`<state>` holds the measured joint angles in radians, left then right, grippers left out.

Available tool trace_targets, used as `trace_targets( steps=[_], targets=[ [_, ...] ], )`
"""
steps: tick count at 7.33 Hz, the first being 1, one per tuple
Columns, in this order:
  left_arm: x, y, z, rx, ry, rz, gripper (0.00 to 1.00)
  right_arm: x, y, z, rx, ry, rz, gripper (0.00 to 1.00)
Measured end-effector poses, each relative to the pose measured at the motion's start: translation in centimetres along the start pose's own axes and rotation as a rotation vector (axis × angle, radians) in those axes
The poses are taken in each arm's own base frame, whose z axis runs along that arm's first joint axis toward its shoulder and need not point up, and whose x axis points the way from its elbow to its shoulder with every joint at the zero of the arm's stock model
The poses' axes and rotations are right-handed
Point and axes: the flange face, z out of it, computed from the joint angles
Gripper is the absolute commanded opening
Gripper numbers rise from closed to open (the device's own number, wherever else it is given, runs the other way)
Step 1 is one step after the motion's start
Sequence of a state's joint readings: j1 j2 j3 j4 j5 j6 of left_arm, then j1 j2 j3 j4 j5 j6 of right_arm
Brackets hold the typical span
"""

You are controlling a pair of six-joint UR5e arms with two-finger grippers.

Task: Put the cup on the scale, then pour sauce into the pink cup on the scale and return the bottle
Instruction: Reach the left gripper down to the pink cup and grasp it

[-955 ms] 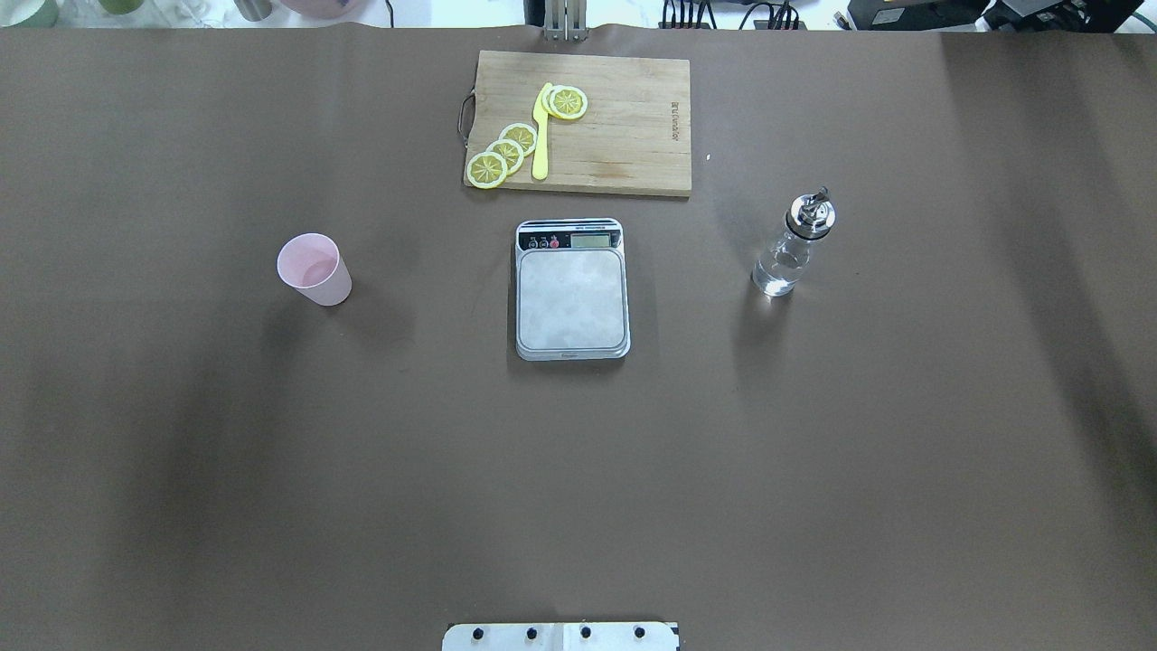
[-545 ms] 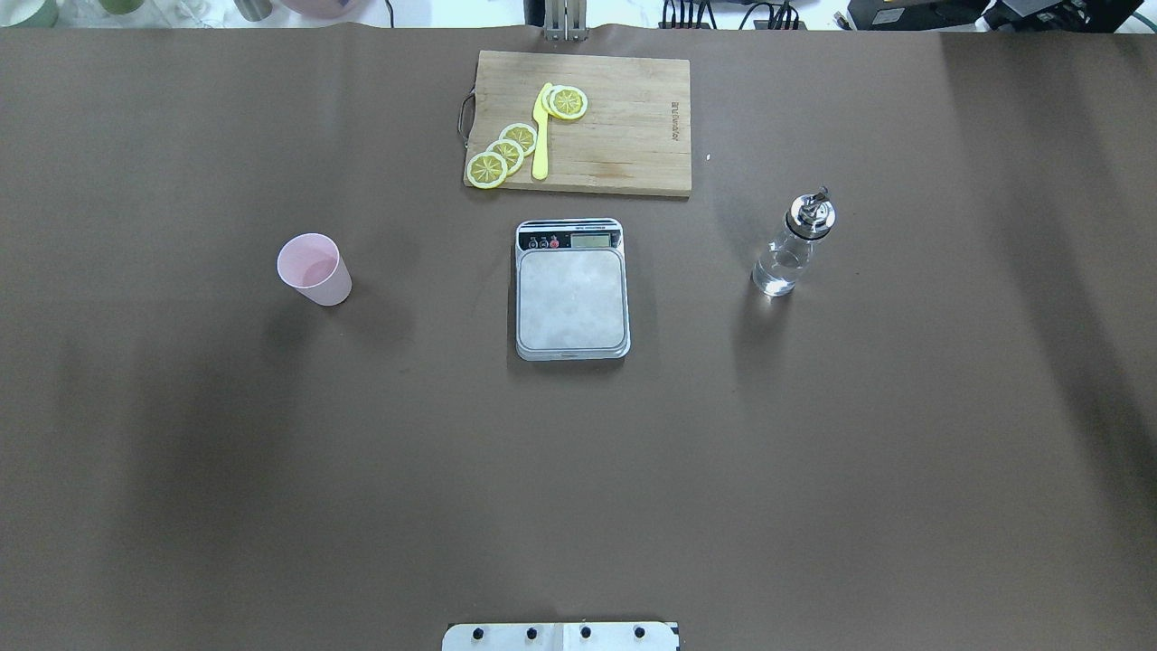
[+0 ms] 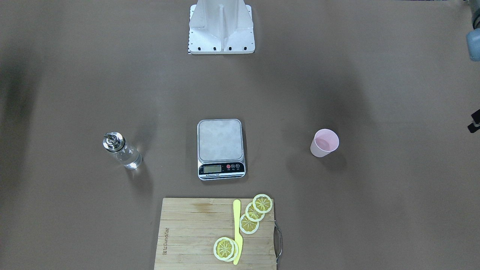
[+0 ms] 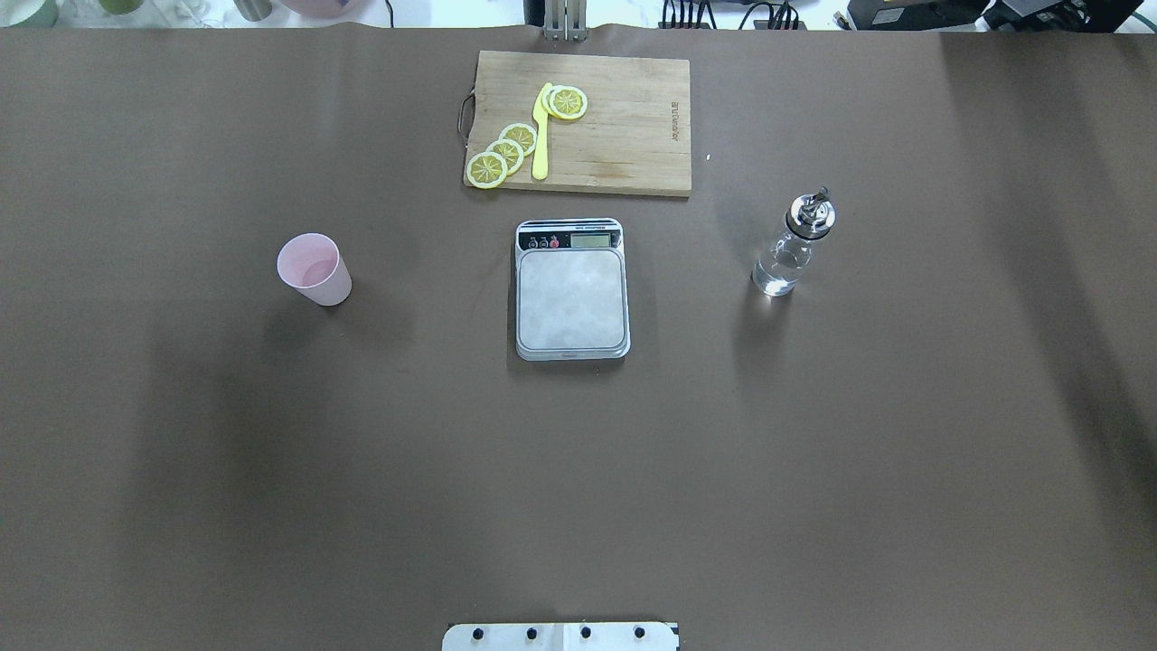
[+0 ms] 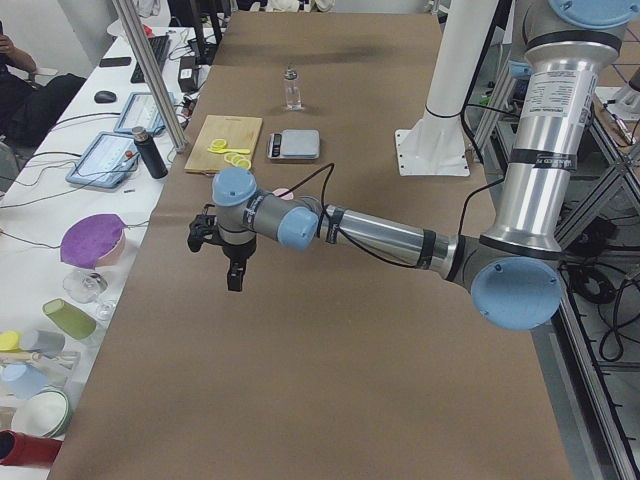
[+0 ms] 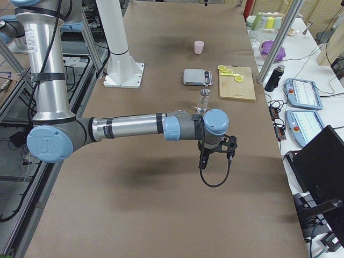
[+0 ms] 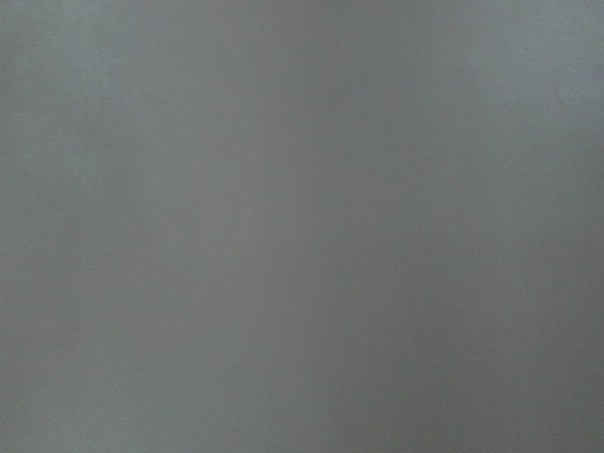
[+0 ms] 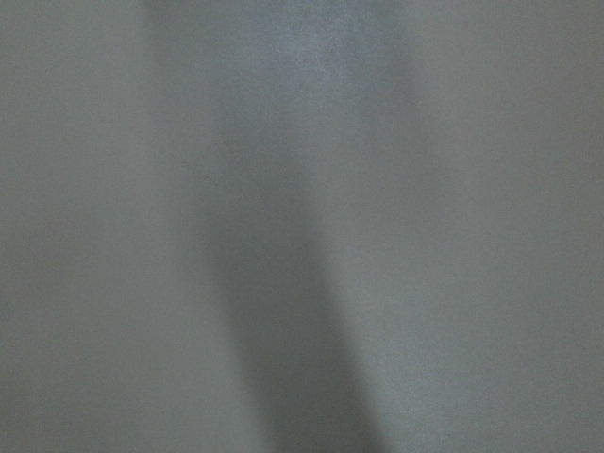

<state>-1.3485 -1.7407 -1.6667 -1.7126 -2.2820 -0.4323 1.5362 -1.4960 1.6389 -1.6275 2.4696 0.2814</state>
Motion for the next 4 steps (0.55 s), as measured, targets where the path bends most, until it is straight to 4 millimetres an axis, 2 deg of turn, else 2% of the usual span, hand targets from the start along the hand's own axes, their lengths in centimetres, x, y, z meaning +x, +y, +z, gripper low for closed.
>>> trace_targets(
  steps=[2, 3, 4],
  targets=[
    [11.2, 0.0, 1.0, -0.018, 0.054, -0.118, 0.99, -0.3, 0.1, -0.2, 0.005, -0.005, -0.009, 1.00],
    [15.9, 0.2, 1.6, -0.024, 0.071, -0.145, 0.99, -0.5, 0.1, -0.3, 0.006, -0.009, -0.012, 1.00],
    [19.8, 0.9, 2.8, -0.023, 0.061, -0.158, 0.98, -0.7, 0.0, -0.3, 0.008, -0.007, -0.017, 1.00]
  ],
)
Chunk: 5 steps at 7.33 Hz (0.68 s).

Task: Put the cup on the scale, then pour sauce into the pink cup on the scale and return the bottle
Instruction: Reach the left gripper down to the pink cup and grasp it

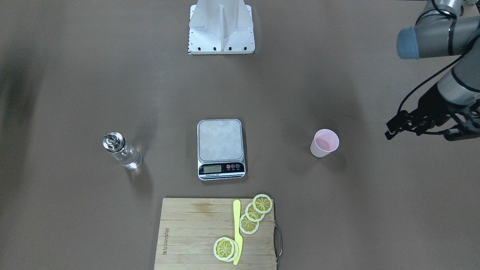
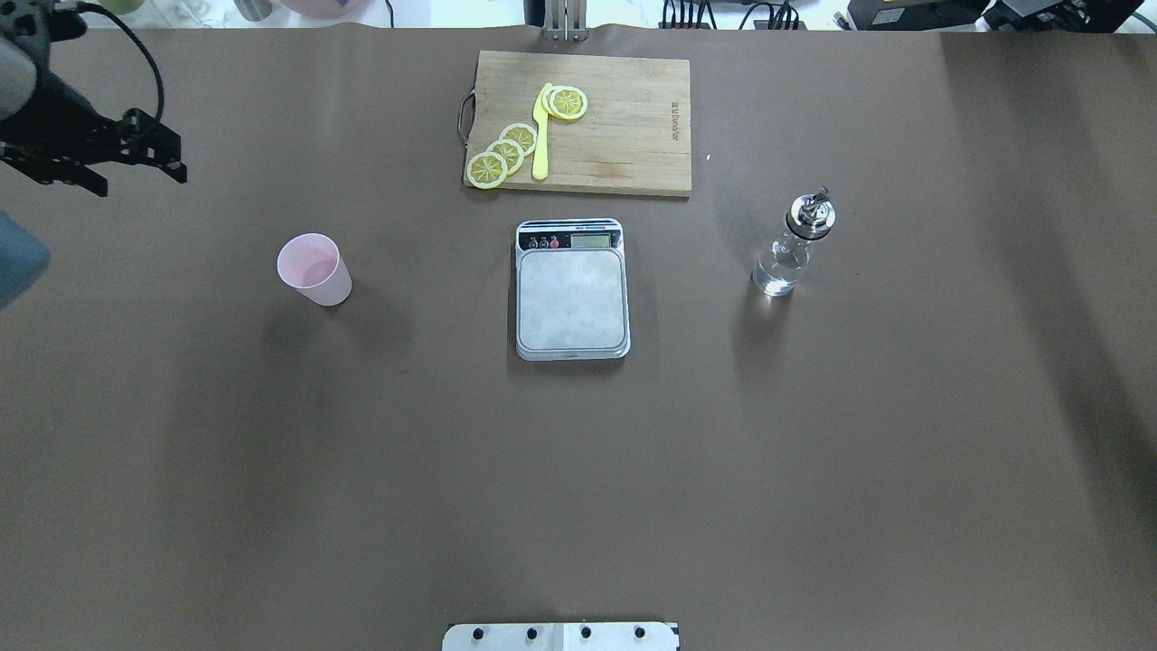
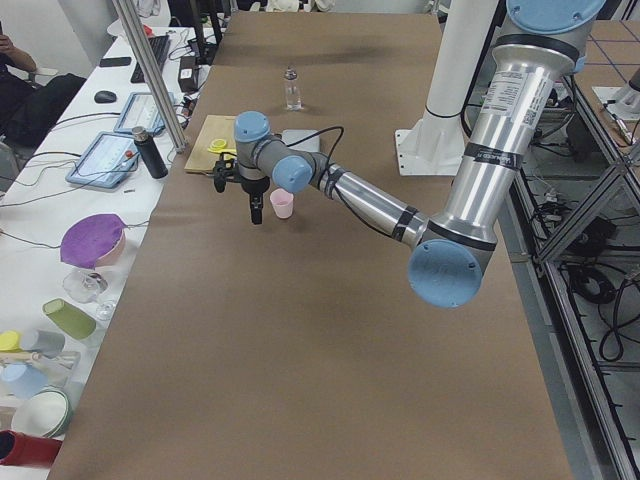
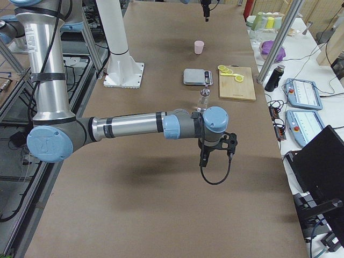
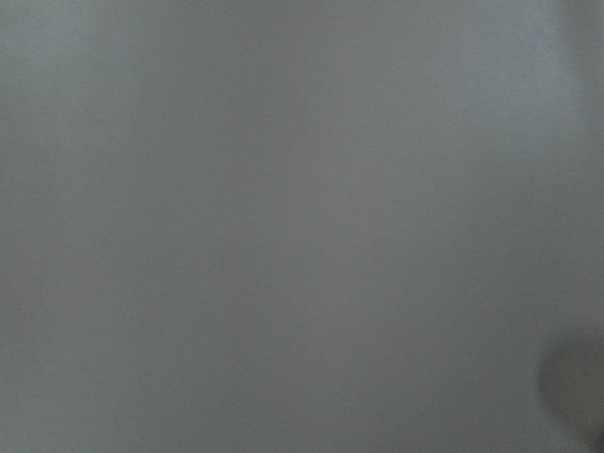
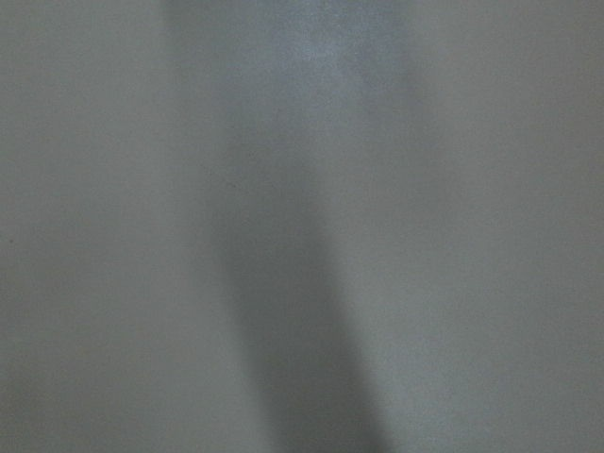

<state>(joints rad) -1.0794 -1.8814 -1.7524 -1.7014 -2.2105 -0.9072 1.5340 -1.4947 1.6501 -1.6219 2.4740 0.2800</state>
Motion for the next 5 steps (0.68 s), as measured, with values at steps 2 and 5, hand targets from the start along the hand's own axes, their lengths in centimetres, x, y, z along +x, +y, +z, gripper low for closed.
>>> trace_targets(
  steps=[2, 5],
  targets=[
    [5.0, 2.8, 3.3, -0.002, -0.023, -0.006, 0.97, -0.2, 0.0, 0.1, -0.001, 0.003, -0.005, 1.00],
    [10.5, 6.3, 8.0, -0.030, -0.049, 0.006, 0.93, -0.5, 0.0, 0.5, -0.007, 0.005, -0.011, 1.00]
  ],
)
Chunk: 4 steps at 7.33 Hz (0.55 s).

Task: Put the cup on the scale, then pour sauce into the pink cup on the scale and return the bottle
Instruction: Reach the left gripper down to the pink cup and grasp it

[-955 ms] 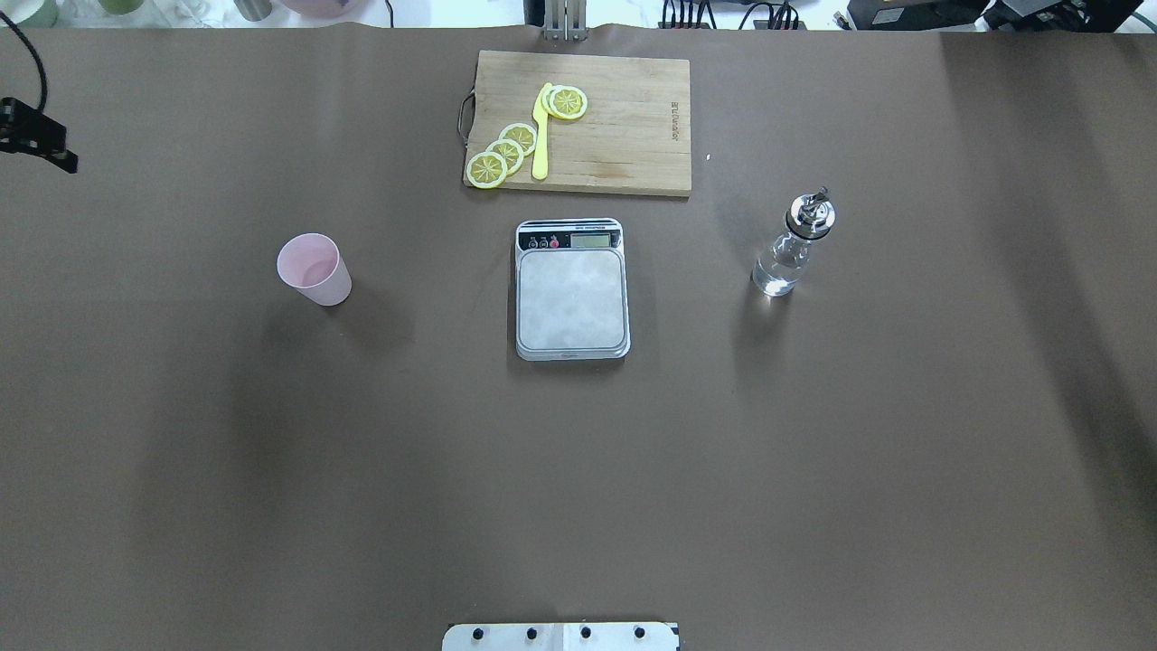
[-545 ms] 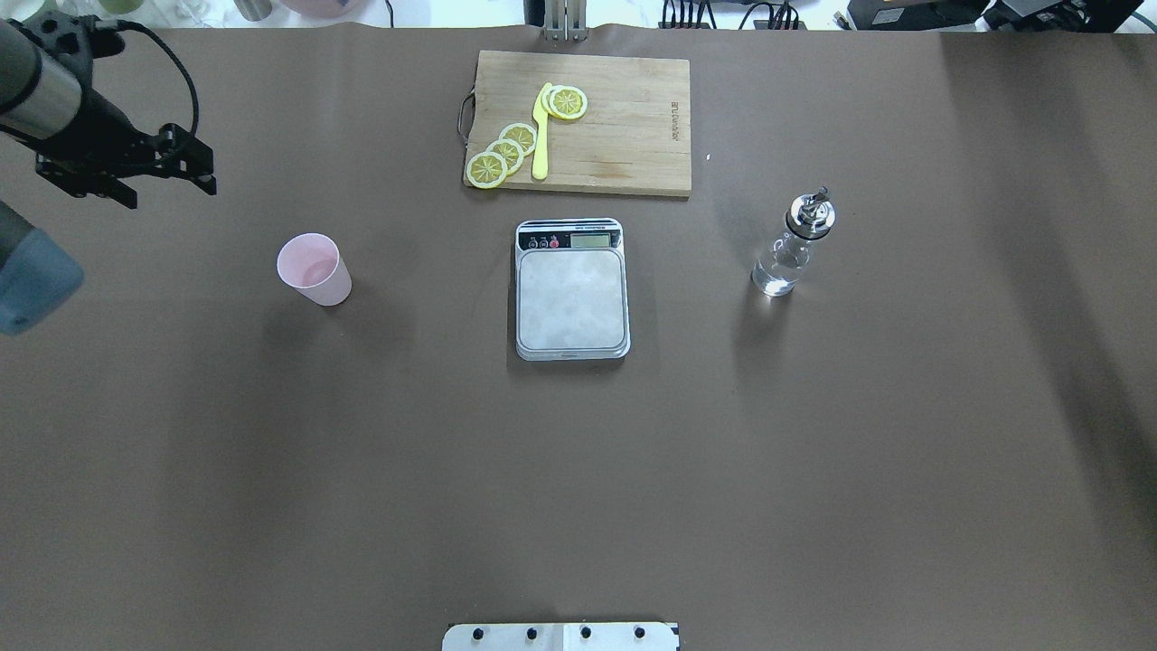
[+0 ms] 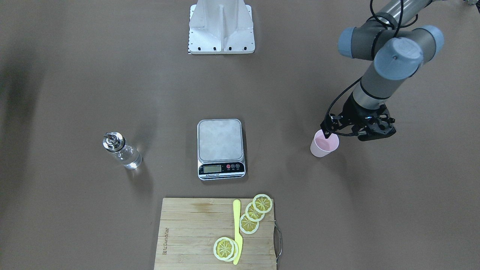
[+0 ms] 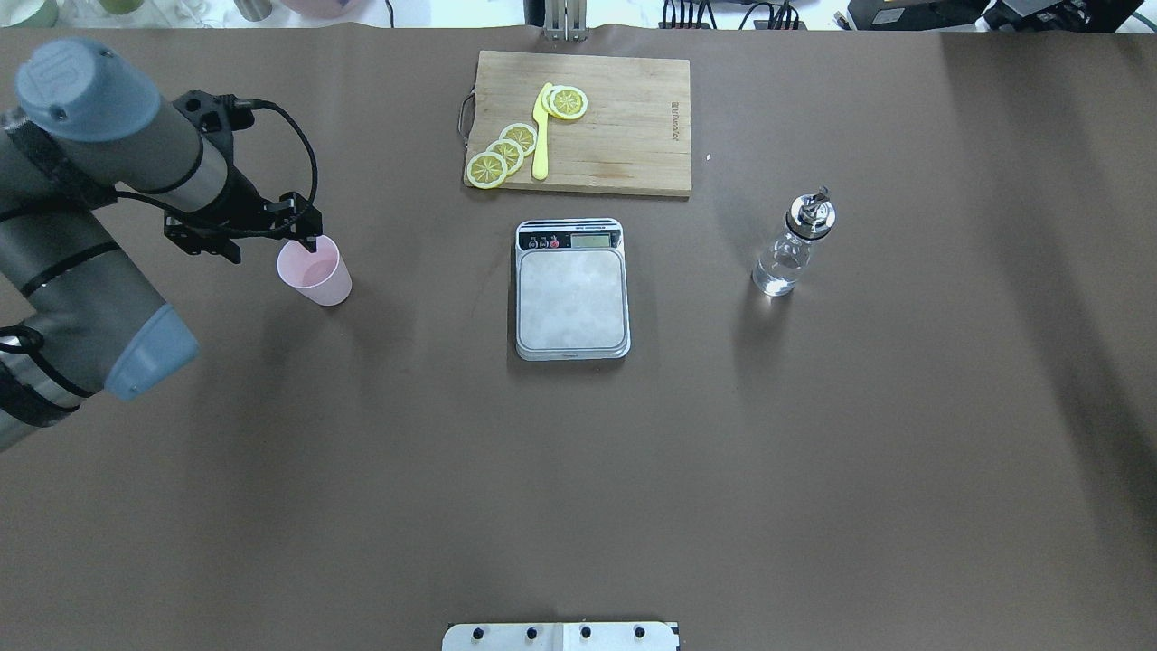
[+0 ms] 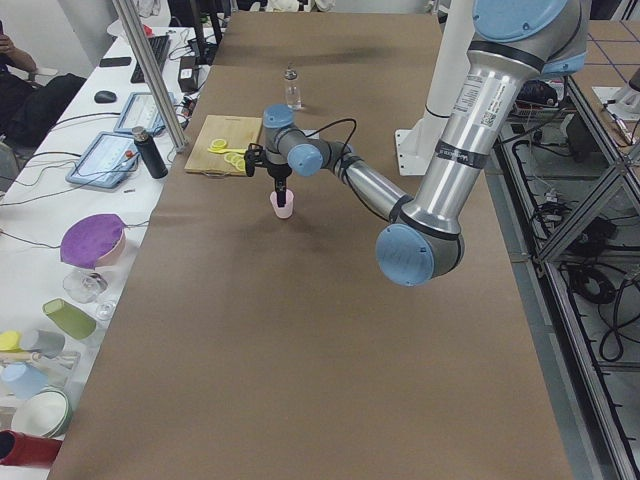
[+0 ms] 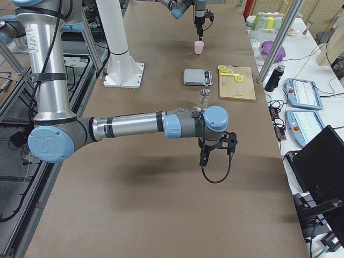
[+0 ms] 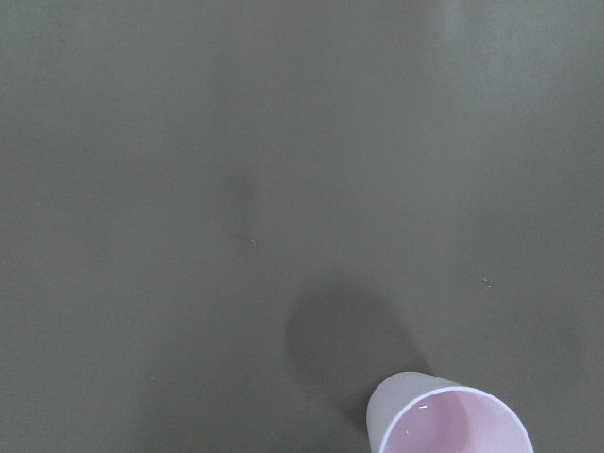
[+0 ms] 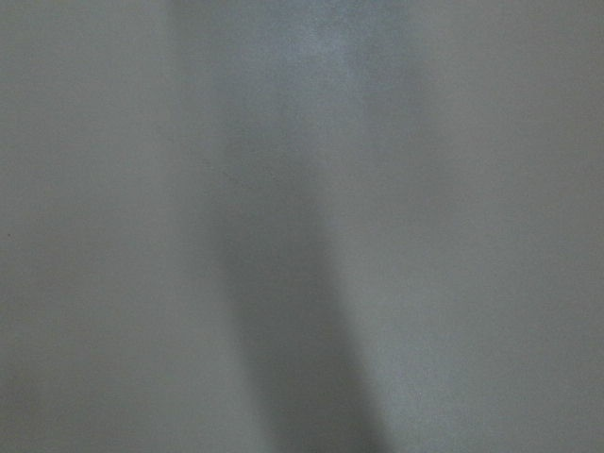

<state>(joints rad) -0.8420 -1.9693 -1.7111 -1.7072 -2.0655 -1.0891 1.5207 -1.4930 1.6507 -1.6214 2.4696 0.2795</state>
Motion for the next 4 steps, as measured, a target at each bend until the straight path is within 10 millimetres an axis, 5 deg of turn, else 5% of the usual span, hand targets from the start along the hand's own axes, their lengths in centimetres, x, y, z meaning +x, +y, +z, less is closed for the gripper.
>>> trace_targets(
  steps=[2, 4],
  targets=[
    [1.25, 0.96, 2.14, -0.011, -0.022, 0.014, 0.93, -0.12, -0.01, 0.10, -0.002, 0.000, -0.002, 1.00],
    [0.91, 0.79, 2.16, -0.011, -0.025, 0.049, 0.93, -0.38, -0.01, -0.06, 0.001, 0.000, -0.006, 1.00]
  ],
)
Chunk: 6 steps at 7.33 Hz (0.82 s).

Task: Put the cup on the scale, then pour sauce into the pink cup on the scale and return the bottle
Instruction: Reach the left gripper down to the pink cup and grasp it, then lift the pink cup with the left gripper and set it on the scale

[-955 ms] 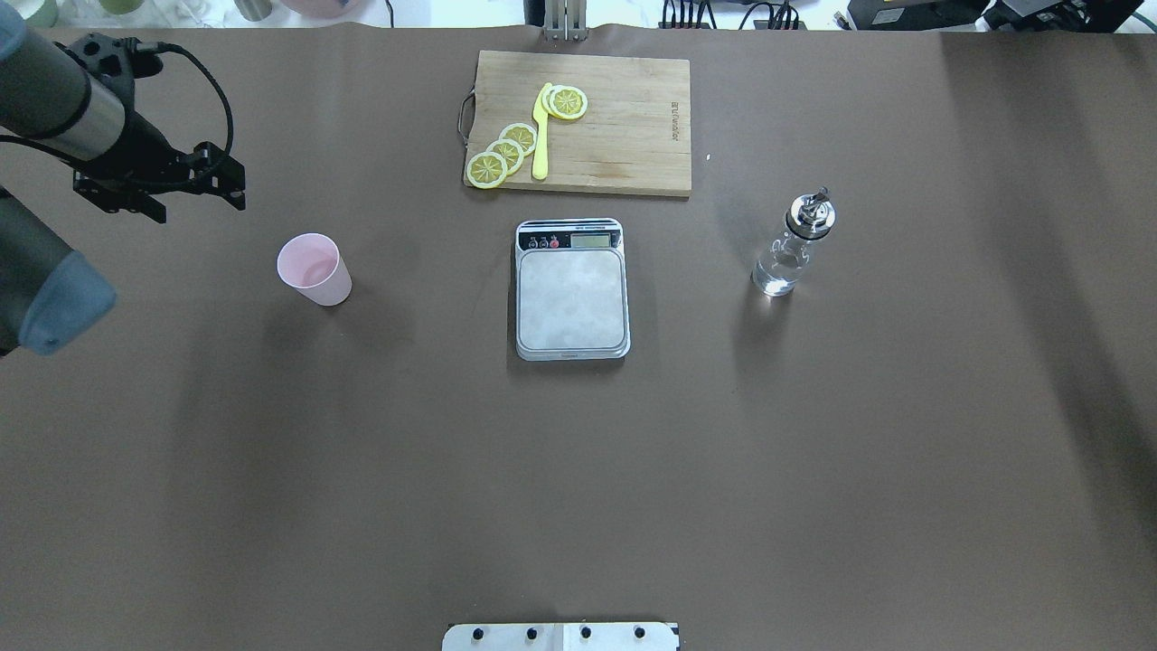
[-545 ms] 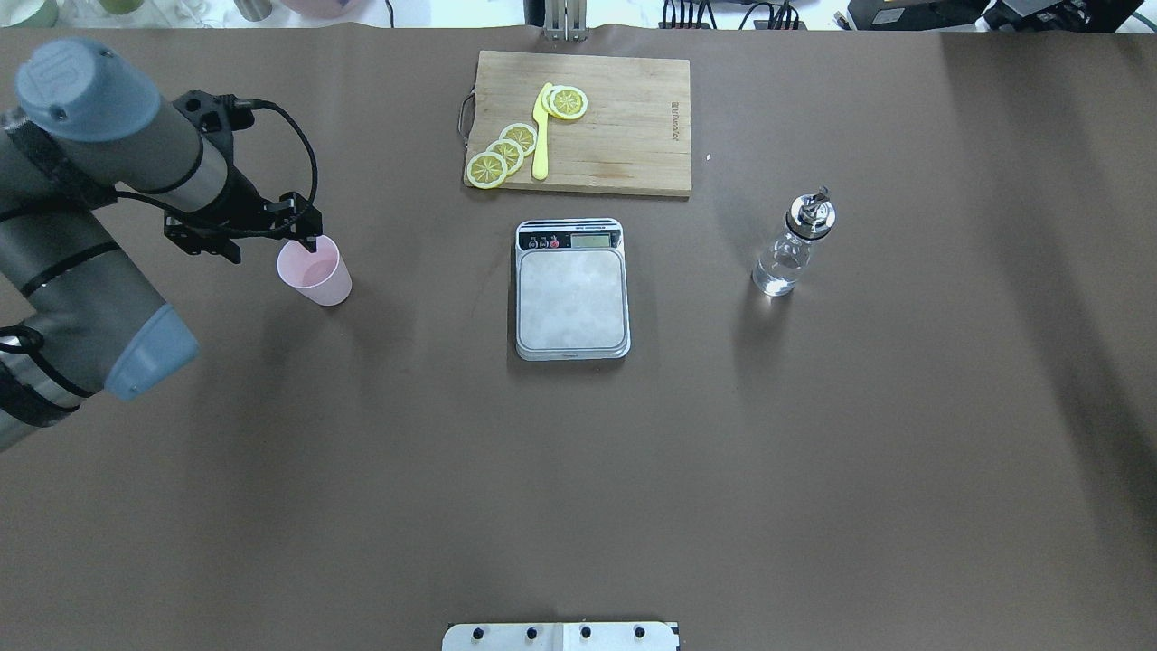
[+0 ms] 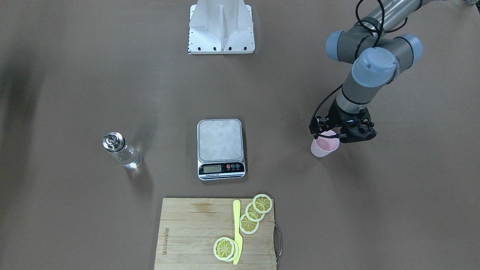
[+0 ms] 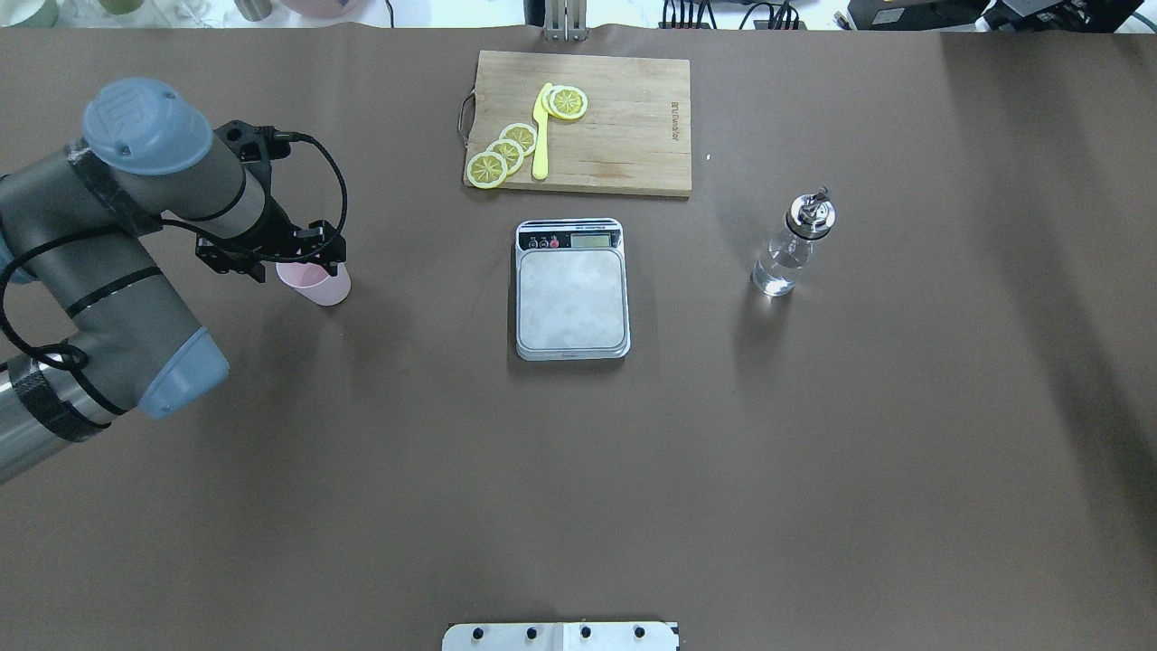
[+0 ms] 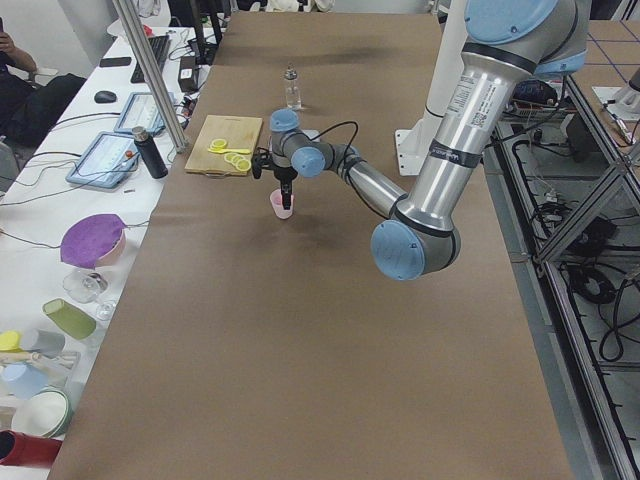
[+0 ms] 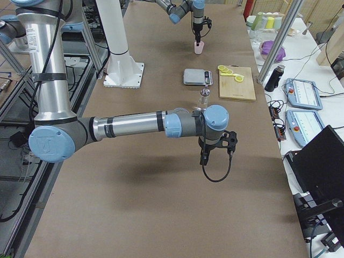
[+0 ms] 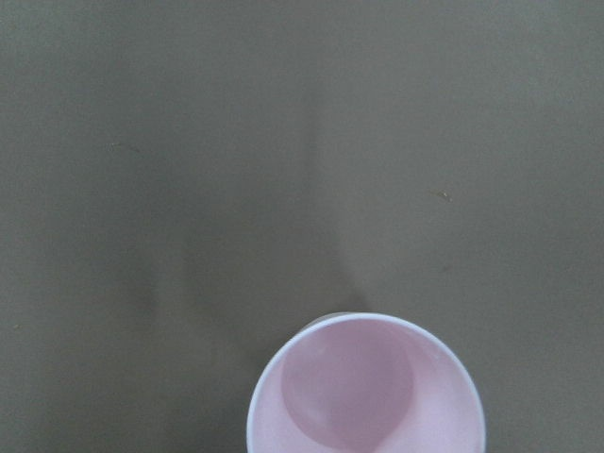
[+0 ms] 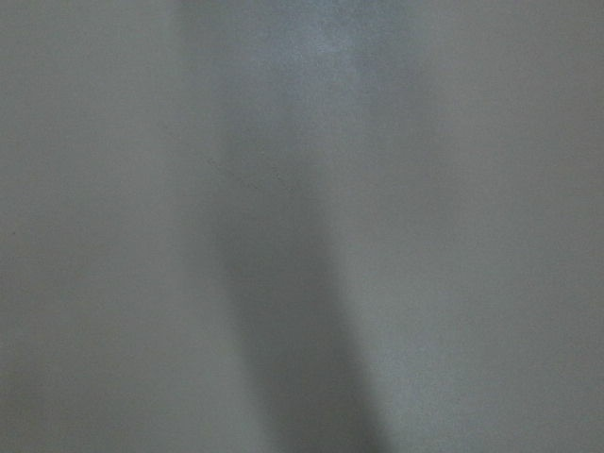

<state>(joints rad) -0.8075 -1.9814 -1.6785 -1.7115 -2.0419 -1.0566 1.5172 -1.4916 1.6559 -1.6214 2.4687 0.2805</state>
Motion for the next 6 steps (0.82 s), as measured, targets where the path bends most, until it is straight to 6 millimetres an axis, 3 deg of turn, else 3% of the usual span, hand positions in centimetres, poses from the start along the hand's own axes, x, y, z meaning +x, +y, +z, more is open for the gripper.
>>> trace_targets(
  steps=[5, 6],
  targets=[
    [-1.6, -1.6, -1.3, -0.003, 0.014, -0.006, 0.93, 0.0, 0.1, 0.0, 0.000, -0.001, -0.001, 1.00],
    [-1.9, -1.7, -0.9, -0.006, 0.007, -0.007, 0.86, 0.0, 0.1, 0.0, 0.000, -0.002, 0.000, 1.00]
  ],
)
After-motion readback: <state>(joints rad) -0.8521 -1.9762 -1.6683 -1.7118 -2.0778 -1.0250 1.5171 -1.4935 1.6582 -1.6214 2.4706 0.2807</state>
